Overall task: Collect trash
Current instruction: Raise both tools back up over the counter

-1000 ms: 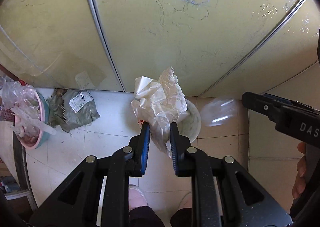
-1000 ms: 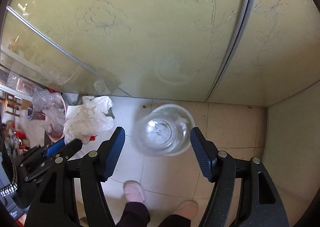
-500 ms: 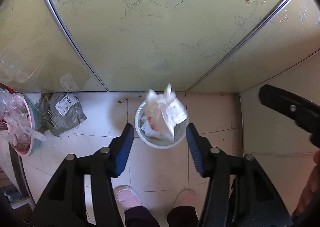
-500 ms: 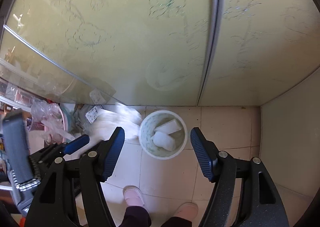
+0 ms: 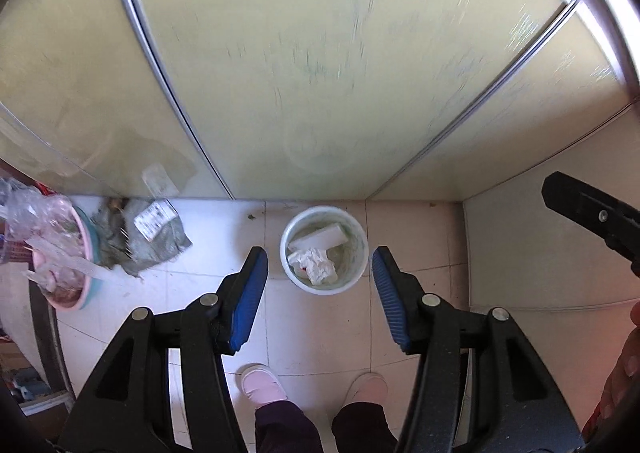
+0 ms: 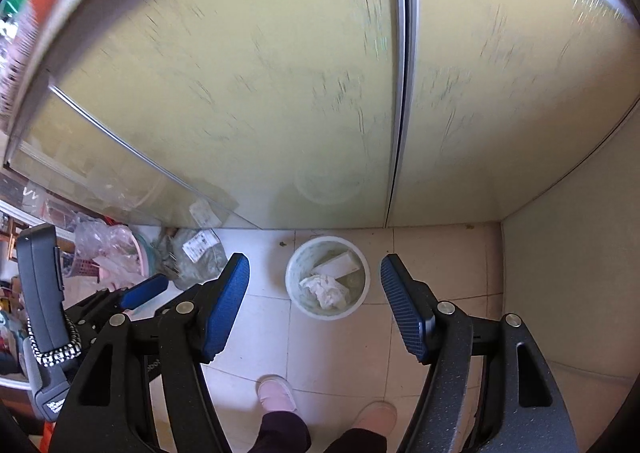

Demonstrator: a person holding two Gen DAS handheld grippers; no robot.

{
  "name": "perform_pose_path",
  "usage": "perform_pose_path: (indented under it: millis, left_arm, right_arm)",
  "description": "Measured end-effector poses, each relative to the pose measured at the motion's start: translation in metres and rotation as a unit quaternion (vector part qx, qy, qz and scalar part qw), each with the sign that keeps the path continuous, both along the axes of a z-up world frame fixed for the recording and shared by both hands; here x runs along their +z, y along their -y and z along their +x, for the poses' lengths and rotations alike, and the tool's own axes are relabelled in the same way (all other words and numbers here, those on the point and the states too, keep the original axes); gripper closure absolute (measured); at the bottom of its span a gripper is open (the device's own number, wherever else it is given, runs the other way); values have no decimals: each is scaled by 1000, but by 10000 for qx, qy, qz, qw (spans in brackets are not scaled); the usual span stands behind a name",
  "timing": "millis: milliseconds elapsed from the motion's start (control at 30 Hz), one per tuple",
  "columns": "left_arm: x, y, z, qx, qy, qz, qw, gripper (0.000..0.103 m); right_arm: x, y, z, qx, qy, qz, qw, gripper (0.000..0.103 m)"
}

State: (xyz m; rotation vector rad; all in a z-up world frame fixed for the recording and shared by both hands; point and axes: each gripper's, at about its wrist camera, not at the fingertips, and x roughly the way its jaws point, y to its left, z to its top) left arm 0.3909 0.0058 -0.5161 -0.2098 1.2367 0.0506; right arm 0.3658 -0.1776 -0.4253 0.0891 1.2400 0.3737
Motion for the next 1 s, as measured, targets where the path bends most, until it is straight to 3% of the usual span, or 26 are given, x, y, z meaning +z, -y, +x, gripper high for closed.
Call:
perform_pose_path:
  millis: [300,600,833,1000]
  left_arm:
    - [165,-14,-18,-66,819,83,9966,49]
    - [320,-39,-45,-258,1846,177,9823,49]
    - [401,-62,-60,-480,2473,288,9673,44]
    - [433,-71,-71,-502,2844,319,9569,38]
  right_arm:
    - [136,0,-20,-212,705,34,9973,38]
    - [271,-13,-53,-455,1901,77,9807,38]
    - [349,-33,-79,-721,2580,23,9634,38]
    - [379,-31,-94,-951,2961,13,9504,31]
